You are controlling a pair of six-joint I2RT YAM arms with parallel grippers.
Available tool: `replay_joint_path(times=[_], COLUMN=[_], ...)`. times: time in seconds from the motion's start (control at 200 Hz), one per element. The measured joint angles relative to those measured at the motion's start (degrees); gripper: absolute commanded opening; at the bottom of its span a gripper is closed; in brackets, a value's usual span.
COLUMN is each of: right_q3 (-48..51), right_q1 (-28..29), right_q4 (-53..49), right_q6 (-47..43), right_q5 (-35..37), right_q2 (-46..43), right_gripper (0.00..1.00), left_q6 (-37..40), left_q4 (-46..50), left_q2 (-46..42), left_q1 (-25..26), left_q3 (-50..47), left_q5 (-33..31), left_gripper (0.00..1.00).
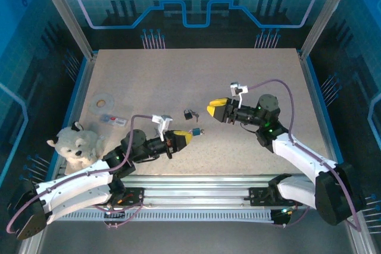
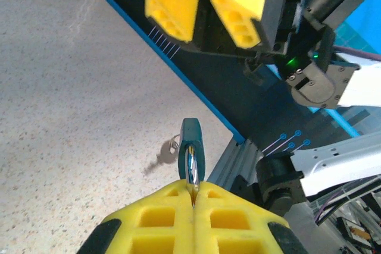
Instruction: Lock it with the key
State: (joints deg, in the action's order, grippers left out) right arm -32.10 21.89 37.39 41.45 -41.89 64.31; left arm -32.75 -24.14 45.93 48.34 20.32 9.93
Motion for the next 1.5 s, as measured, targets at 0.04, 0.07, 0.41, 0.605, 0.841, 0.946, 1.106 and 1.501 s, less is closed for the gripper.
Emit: replay_joint_path(times=[0.04, 0.07, 0.41, 0.605, 0.841, 0.946, 1.106, 1.501], right_q3=[0.68, 1.25, 6.23, 8.92, 11.47, 12.44, 13.2, 13.75], right_q1=[-0.94, -1.51, -4.72, -5.42, -5.6, -5.73, -5.84, -5.84], right_q4=[0.11, 0.31, 1.22, 3.1, 6.78, 8.22, 11.63, 16.22], right_q6=[0.52, 0.74, 3.56, 4.0, 4.76, 5.25, 6.49, 8.59], right_q5=[0.22, 0.46, 0.48, -0.35, -1.11, -1.79, -2.89, -5.01], right_q2=[-0.28, -0.44, -0.83, -1.01, -1.11, -1.11, -1.09, 2.99], right_gripper=[0.49, 0.49, 0.6, 0.6, 0.59, 0.56, 0.52, 0.47], left_q6=[-0.17, -0.31, -2.91, -7.23, -11.32, -12.63, -15.19, -18.4], left_q4=[0.42, 0.61, 1.07, -1.22, -2.34, -3.37, -5.31, -8.11], left_q2=[0.85, 1.38, 7.89, 13.33, 17.33, 18.64, 21.57, 22.71], left_q1=[-0.28, -0.46, -2.49, -4.57, -5.99, -6.25, -6.99, -8.11], left_q3=[0.09, 0.11, 3.82, 5.86, 9.16, 10.27, 10.73, 10.73], left_q5=[0.22, 0.39, 2.99, 5.84, 8.68, 9.77, 11.56, 13.07], left_gripper=[0.0, 0.0, 0.0, 0.0, 0.0, 0.0, 0.0, 0.0])
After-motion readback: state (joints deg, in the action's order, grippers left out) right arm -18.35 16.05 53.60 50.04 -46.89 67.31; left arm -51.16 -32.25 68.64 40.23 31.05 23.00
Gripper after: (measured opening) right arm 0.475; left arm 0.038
